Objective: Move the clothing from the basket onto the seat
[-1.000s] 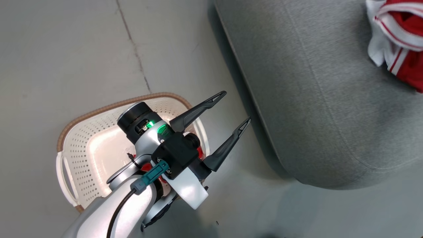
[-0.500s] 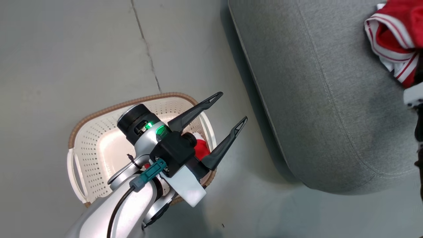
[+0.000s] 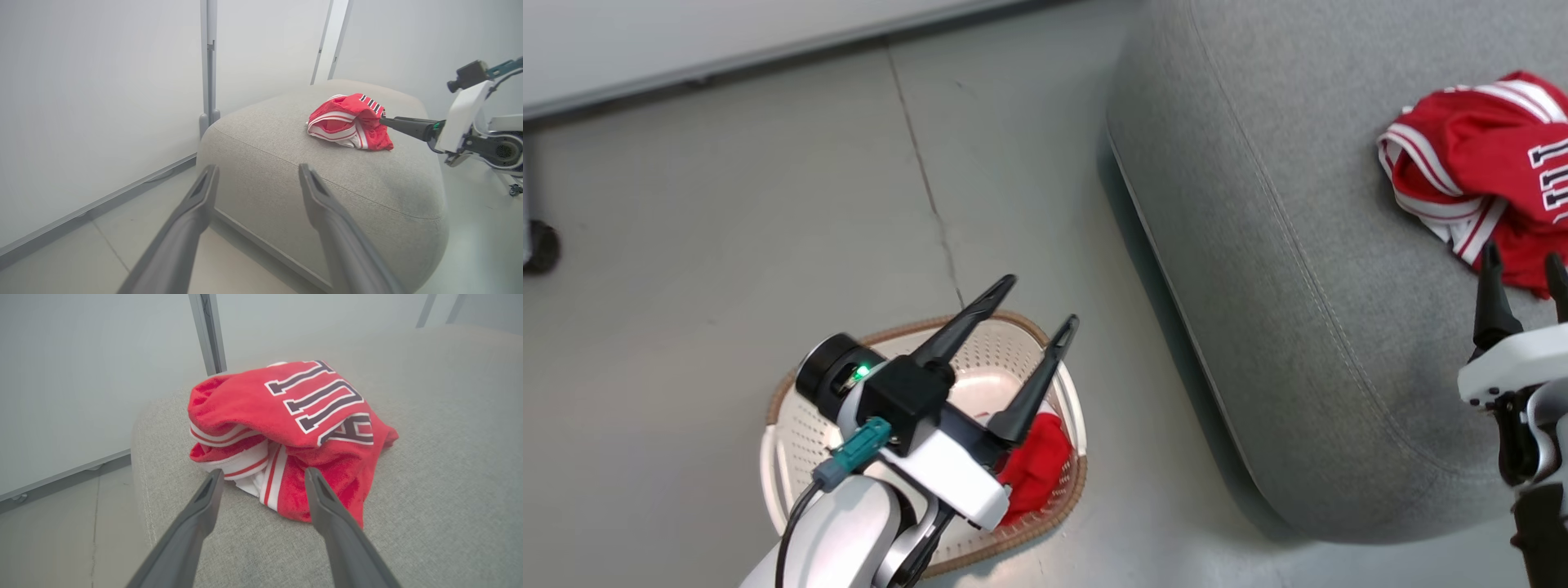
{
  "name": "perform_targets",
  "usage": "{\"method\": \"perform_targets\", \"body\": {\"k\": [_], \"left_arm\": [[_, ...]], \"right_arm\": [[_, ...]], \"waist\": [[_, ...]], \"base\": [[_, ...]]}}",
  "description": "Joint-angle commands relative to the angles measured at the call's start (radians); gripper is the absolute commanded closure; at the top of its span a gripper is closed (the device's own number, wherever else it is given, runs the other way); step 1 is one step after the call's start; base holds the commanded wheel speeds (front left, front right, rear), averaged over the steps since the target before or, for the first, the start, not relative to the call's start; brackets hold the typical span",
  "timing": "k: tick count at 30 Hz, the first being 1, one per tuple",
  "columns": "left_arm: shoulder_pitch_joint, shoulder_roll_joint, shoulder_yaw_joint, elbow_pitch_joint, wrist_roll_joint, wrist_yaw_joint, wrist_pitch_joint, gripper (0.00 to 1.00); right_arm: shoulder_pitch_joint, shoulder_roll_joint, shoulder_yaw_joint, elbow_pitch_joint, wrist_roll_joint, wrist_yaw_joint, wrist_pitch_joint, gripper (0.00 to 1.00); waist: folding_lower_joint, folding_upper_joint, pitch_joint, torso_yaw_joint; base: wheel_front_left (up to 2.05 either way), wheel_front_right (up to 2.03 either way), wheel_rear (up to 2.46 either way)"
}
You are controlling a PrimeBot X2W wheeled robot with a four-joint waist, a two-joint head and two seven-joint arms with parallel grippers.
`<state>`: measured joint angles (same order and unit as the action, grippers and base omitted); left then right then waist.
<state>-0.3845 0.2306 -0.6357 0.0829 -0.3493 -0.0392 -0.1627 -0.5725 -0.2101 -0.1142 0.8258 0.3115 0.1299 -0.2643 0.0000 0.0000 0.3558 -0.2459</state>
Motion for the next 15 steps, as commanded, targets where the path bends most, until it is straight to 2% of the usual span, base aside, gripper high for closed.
{"method": "perform_targets", "body": {"k": [1, 8, 15], "left_arm": [[0.018, 0.000, 0.015, 0.012, -0.014, 0.015, -0.012, 0.00], [0.097, -0.006, 0.090, 0.065, -0.073, 0.076, -0.059, 0.00], [0.165, -0.007, 0.172, 0.099, -0.118, 0.130, -0.088, 0.00]], "right_arm": [[0.033, 0.004, -0.001, -0.036, 0.003, 0.002, -0.001, 0.00], [0.192, 0.054, -0.014, -0.285, -0.038, 0.002, -0.001, 0.00], [0.331, 0.104, 0.040, -0.515, -0.094, 0.002, 0.031, 0.00]], "waist": [[0.0000, 0.0000, -0.057, 0.036], [0.0000, 0.0000, -0.149, 0.105], [0.0000, 0.0000, -0.222, 0.176]], "base": [[0.00, 0.00, 0.00], [0.00, 0.00, 0.00], [0.00, 0.00, 0.00]]}}
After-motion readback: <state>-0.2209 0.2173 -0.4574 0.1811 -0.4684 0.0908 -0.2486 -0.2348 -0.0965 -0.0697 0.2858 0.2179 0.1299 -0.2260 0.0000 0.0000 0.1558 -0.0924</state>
